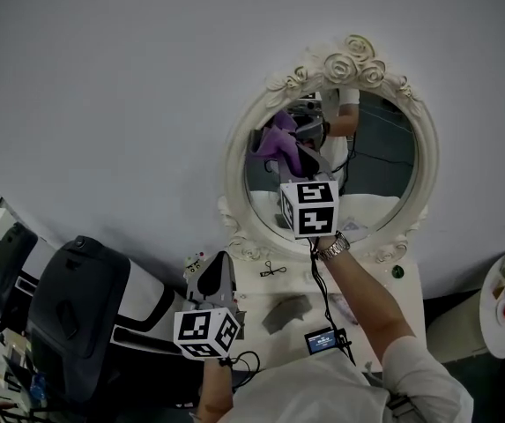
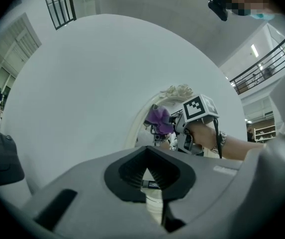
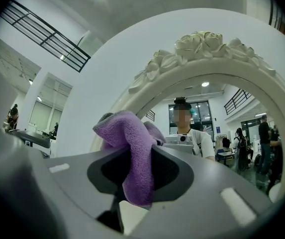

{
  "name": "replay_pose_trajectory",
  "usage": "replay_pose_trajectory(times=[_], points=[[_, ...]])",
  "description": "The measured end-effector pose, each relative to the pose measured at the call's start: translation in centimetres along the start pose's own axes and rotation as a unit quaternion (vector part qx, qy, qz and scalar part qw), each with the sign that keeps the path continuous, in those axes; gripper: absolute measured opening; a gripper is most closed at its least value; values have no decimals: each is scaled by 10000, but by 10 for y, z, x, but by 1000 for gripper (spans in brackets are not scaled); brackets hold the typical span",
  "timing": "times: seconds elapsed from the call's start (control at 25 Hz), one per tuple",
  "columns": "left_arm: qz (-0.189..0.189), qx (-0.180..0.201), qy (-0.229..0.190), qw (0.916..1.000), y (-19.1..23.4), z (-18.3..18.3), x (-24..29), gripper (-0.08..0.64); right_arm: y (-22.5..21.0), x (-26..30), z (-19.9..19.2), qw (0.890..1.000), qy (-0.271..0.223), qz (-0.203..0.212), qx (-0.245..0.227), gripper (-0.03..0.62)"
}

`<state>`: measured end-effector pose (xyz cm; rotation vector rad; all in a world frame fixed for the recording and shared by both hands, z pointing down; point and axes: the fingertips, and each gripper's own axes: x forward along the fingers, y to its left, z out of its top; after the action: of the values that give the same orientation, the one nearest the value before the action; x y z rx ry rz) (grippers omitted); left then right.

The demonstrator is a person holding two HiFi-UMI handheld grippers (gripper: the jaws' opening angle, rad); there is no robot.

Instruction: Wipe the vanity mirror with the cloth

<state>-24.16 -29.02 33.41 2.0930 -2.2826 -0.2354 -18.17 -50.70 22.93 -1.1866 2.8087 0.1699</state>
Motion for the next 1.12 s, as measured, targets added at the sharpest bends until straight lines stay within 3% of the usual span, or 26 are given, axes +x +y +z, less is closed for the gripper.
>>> replay_pose_trajectory(times=[0.56,1.12], points=[[-1239,23,227,9920,-84,-18,51,3,-131,-65,-7,9922,71,-1238,-104,115],[-1858,-13,300,9821,-142,-30,70,3,-238,-125,-27,9705,299,-2390,-51,117]])
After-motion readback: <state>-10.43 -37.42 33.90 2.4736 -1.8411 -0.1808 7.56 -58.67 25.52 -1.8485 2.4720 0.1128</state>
